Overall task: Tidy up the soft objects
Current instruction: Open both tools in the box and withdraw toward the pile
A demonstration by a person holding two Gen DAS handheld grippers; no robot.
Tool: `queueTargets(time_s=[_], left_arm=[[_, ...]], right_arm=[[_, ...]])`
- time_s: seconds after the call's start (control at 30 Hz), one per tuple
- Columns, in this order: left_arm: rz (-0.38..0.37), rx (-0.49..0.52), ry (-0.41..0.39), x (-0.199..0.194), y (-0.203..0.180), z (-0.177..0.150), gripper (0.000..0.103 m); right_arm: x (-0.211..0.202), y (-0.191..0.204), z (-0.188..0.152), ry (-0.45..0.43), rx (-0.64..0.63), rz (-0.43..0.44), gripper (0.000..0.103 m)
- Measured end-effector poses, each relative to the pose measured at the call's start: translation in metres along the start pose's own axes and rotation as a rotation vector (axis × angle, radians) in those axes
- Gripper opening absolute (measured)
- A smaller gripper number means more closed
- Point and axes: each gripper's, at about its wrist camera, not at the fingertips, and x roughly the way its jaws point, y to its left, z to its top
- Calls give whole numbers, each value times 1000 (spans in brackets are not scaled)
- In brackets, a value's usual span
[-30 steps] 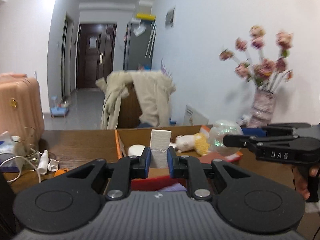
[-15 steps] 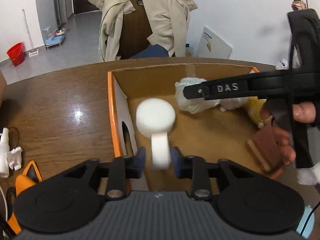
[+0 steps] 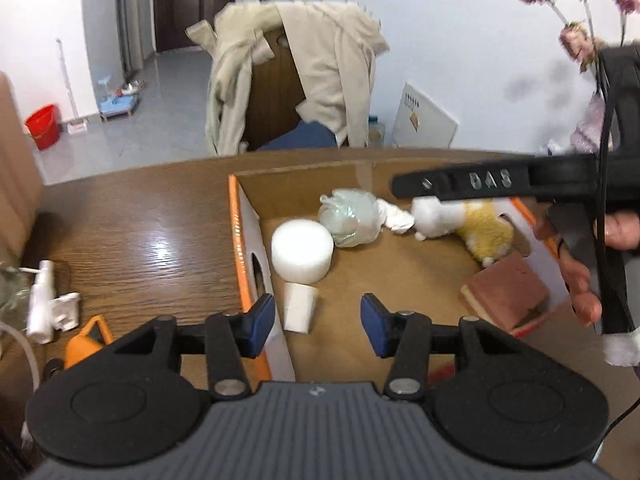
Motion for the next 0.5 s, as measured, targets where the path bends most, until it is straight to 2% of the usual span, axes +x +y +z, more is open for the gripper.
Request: queueTargets(time_s=[0.27, 0.33, 0.4, 0.5], left_arm=[[32, 10, -137, -108, -22, -38, 60], [37, 16, -169, -134, -29, -53, 63], [45, 12, -210, -158, -33, -70, 71], [70, 2, -280, -189, -40, -102, 79]], right_arm=[[-117, 23, -36, -93, -46, -1, 58], [-148, 30, -50, -121, -62, 2, 61], [-179, 37, -69, -161, -72, -5, 64], [-218, 45, -99, -214, -89, -14, 67]])
